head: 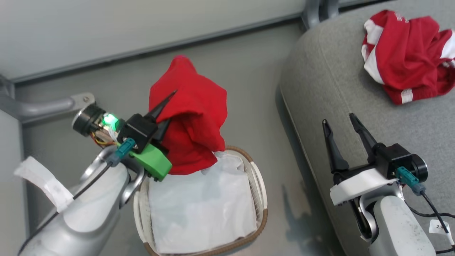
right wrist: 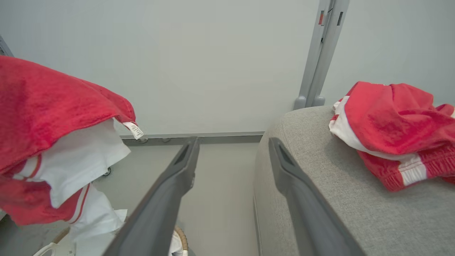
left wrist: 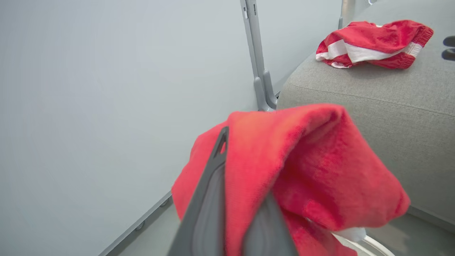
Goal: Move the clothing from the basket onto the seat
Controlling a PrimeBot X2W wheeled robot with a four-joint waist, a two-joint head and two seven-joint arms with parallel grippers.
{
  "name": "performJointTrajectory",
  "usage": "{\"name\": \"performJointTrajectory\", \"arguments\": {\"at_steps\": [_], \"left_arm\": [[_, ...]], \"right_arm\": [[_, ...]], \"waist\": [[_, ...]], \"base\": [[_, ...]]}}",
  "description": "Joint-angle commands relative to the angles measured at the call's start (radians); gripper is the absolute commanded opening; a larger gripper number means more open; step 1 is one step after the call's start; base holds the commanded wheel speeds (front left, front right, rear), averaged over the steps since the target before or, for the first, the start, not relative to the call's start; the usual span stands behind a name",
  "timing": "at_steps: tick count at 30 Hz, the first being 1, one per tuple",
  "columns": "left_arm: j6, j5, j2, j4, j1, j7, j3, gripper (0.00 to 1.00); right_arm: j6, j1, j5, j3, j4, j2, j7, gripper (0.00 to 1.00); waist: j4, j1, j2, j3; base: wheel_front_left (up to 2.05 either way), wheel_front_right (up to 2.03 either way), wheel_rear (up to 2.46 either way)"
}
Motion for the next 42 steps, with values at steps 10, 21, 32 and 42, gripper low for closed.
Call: {"name": "performJointTrajectory", "arguments": {"at_steps": [10, 21, 32, 42], "left_arm": [[-0.002, -0.040, 0.059, -0.071, -0.195, 0.005, -0.090, 0.00], [-0.001, -0.076, 0.035, -0.080, -0.315, 0.023, -0.154, 0.00], [-0.001, -0.101, 0.011, -0.093, -0.378, 0.040, -0.210, 0.00], [0.000, -0.117, -0.036, -0.109, -0.384, 0.032, -0.250, 0.00]], "right_arm": [[-0.001, 0.045, -0.010, 0.063, 0.021, -0.004, -0.002, 1.00], [-0.001, -0.010, 0.008, 0.269, 0.059, -0.004, -0.002, 1.00], [-0.001, -0.090, 0.046, 0.436, 0.086, -0.004, -0.002, 1.00], [-0.001, -0.246, 0.045, 0.472, 0.200, -0.004, -0.002, 1.00]], "waist": [[0.076, 0.0001, 0.0000, -0.216], [0.086, 0.0001, 0.0000, -0.250], [0.115, 0.0001, 0.0000, -0.258], [0.143, 0.0001, 0.0000, -0.254]], "base": [[0.00, 0.00, 0.00], [0.00, 0.00, 0.00], [0.00, 0.00, 0.00], [0.00, 0.00, 0.00]]}}
